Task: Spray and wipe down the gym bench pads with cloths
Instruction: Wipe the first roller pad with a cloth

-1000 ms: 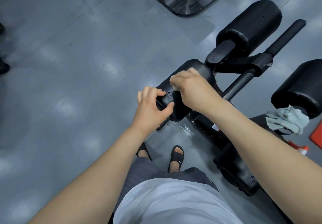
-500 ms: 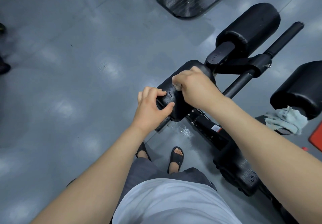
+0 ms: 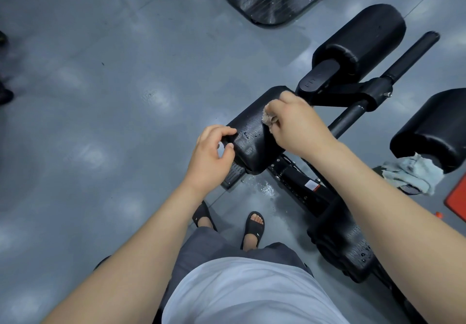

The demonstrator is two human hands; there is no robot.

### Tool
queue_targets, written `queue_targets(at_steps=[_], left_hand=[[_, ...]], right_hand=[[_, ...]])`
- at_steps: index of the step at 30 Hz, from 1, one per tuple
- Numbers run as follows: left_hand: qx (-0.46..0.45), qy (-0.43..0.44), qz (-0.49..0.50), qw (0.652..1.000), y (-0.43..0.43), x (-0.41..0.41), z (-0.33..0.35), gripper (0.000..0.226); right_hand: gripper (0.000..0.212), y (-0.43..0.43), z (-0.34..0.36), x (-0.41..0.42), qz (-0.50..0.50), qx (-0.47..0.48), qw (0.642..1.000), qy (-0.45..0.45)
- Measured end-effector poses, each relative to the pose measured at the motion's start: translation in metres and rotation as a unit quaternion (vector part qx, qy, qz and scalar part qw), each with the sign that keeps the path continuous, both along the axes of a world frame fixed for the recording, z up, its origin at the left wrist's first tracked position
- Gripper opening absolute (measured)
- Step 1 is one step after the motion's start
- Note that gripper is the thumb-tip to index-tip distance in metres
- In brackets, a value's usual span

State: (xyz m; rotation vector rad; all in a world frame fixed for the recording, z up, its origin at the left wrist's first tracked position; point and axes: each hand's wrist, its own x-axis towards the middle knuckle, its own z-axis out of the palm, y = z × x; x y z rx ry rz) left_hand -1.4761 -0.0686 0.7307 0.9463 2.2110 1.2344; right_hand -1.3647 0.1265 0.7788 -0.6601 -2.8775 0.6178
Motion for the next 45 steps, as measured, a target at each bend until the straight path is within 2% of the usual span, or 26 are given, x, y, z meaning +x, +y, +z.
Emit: queue_targets(at_steps=[7, 9, 12, 14, 17, 22, 29, 33, 37, 39, 45], left_hand=[[-0.01, -0.053, 0.039, 0.998, 0.001, 0.0, -0.001, 0.035], [-0.014, -0.07, 0.044, 0.996, 0.0, -0.001, -0.002, 0.034], [-0.007, -0.087, 0.049, 0.995, -0.001, -0.001, -0.003, 0.032], [-0.005, -0.099, 0.047, 0.994, -0.002, 0.0, -0.002, 0.033], [-0.019, -0.125, 0.031, 0.992, -0.006, 0.0, -0.001, 0.032], [-0.036, -0.141, 0.021, 0.989, -0.007, -0.004, 0.0, 0.026], [-0.023, -0.138, 0.02, 0.99, -0.01, -0.008, 0.003, 0.025], [-0.021, -0.133, 0.015, 0.991, -0.01, -0.012, -0.001, 0.032], [-0.043, -0.113, -0.003, 0.993, -0.008, -0.02, -0.009, 0.044], [-0.053, -0.108, -0.018, 0.993, -0.007, -0.024, -0.009, 0.042], [-0.05, -0.157, -0.006, 0.986, -0.007, -0.025, -0.011, 0.038]], right_hand=[[0.02, -0.032, 0.007, 0.008, 0.105, -0.061, 0.992, -0.025], [0.018, -0.027, 0.01, 0.009, 0.062, -0.07, 0.995, -0.02], [0.015, -0.014, 0.009, 0.006, -0.049, 0.008, 0.999, -0.018], [0.012, -0.02, 0.009, 0.001, -0.07, 0.012, 0.997, -0.033], [0.018, -0.043, 0.007, -0.005, -0.038, -0.004, 0.998, -0.04], [0.015, -0.073, -0.001, 0.001, 0.025, -0.001, 0.999, -0.026], [0.016, -0.05, -0.001, -0.019, -0.08, 0.006, 0.997, 0.022], [0.009, -0.07, -0.015, -0.015, -0.066, 0.011, 0.996, 0.066], [0.035, -0.088, -0.023, 0.011, -0.01, -0.04, 0.995, 0.088], [0.04, -0.087, -0.026, 0.023, 0.0, -0.064, 0.994, 0.083], [0.023, -0.084, -0.039, 0.023, -0.006, -0.045, 0.993, 0.111]])
